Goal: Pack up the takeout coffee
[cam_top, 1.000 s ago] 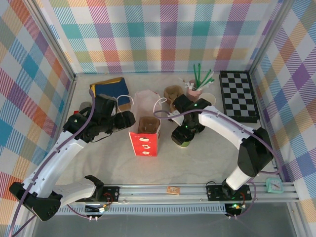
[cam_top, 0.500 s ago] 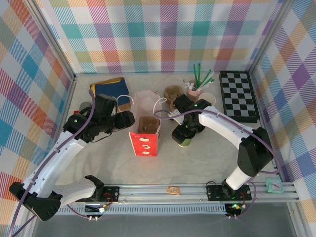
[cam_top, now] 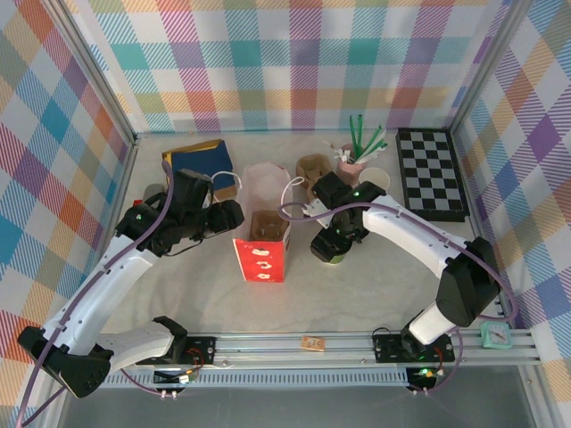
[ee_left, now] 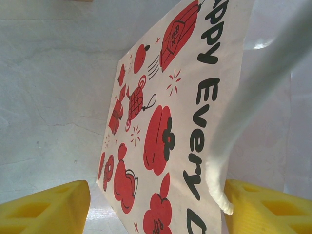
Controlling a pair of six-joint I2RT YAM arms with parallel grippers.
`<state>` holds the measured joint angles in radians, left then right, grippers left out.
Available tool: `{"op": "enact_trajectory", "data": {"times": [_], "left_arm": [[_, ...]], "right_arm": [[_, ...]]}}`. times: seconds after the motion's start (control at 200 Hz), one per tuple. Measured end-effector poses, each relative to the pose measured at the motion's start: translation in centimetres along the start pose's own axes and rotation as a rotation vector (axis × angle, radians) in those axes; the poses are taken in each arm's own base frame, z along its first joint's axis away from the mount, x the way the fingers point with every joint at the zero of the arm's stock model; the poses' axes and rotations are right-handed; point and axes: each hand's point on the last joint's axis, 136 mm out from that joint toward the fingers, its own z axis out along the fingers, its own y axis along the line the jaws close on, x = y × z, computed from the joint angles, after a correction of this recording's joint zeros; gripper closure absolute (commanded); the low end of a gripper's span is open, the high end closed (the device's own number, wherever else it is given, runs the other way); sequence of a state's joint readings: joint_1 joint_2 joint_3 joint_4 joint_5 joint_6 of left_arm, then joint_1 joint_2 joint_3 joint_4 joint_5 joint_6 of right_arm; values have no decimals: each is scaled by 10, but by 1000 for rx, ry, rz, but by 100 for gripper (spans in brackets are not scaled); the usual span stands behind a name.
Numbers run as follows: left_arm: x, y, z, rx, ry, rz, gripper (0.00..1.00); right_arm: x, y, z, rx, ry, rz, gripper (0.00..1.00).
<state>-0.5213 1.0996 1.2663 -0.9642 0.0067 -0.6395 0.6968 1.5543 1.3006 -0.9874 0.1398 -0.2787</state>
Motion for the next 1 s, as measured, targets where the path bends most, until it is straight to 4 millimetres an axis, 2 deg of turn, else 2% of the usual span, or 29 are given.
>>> {"op": "enact_trajectory", "data": {"times": [0.73, 1.001], "left_arm": [[0, 0, -1, 2, -3, 0, 30], [0, 0, -1, 2, -3, 0, 30]], "right_arm": [[4, -7, 2, 8, 10, -54, 1], [6, -8, 13, 4, 48, -54, 1]]}}
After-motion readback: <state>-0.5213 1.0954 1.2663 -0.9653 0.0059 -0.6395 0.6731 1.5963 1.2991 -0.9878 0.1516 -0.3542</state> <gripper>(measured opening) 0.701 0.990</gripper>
